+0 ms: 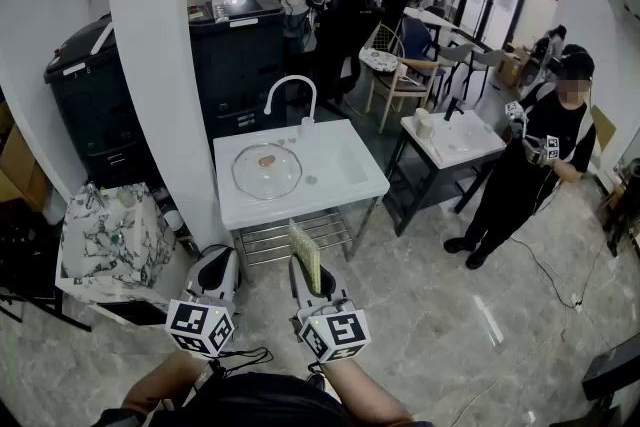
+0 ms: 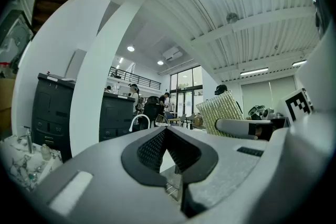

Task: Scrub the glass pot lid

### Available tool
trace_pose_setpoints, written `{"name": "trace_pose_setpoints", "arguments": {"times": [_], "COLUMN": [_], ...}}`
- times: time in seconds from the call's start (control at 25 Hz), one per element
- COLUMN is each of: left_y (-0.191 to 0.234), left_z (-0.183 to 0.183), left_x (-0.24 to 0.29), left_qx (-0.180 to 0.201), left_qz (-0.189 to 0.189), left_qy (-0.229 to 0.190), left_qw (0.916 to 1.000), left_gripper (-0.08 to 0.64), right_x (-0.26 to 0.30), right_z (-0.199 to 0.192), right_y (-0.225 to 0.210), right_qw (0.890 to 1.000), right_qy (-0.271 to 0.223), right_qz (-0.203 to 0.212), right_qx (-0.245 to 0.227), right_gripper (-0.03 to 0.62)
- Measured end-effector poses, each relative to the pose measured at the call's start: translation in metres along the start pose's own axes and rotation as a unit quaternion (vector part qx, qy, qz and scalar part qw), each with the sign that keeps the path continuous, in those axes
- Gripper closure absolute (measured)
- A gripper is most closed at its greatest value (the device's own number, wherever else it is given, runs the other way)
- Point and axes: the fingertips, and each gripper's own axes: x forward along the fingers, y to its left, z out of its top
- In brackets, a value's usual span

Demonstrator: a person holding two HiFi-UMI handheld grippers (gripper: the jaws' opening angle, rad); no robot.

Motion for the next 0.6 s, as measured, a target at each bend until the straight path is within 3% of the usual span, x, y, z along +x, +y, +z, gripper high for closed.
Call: {"name": "trace_pose_setpoints", "arguments": {"times": [0.6], "left_y": [-0.006], "left_z": [-0.009], "left_x": [0.021], "left_qx": [-0.005], "left_qz": [0.003], "left_qy": [0.007], "left_qw": [1.0], "left_gripper": [0.56], "right_x": [0.001], "right_z": [0.001], "right_y": [-0.02], "right_qw": [1.0], "right_qy": [-0.008], "right_qz": [0.003], "right_qx": [0.002], "right_gripper": [0.526]}}
